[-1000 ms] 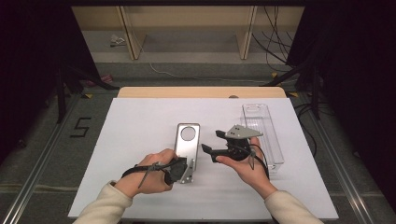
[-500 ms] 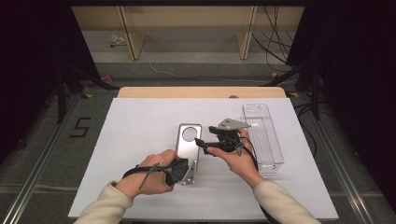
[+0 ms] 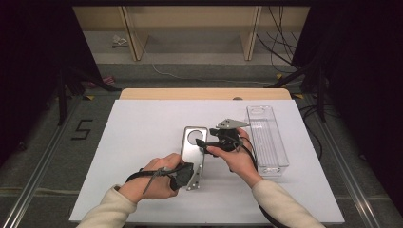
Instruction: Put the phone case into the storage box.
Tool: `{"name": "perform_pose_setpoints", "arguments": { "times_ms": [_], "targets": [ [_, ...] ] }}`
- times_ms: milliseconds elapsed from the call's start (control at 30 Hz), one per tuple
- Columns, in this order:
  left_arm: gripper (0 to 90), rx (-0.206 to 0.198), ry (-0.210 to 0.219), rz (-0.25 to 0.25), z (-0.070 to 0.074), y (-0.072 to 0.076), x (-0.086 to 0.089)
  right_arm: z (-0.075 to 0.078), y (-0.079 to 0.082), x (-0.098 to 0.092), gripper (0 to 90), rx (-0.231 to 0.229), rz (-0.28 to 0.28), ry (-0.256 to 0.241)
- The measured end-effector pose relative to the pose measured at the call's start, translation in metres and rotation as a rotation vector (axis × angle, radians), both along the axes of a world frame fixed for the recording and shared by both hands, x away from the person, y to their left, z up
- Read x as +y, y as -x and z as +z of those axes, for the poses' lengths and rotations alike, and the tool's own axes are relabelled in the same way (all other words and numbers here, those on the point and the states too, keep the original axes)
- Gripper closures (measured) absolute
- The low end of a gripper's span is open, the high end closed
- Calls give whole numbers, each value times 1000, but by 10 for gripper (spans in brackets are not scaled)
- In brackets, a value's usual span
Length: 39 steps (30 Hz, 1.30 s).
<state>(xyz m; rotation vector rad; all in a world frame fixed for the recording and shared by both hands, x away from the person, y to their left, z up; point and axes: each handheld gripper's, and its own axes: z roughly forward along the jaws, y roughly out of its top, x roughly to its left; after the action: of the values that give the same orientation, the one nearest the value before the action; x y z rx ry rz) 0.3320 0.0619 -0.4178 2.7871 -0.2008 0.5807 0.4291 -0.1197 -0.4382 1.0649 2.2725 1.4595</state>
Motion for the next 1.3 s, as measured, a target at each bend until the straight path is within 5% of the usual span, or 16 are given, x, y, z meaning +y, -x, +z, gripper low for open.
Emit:
{"name": "perform_pose_setpoints", "arguments": {
  "times_ms": [267,767,1300],
  "targets": [
    [888,-2,-6,-6,-1,0,-1,-1,-4,1,308,8,-7,-3],
    [889,-3,-19,-13,-3,1,-3,-1,-7,-3,532,20,-38,-5],
    [888,-1,-31,-14,-7,0,-3,-1,-9,-7,642,65,-51,-36]
  ]
}}
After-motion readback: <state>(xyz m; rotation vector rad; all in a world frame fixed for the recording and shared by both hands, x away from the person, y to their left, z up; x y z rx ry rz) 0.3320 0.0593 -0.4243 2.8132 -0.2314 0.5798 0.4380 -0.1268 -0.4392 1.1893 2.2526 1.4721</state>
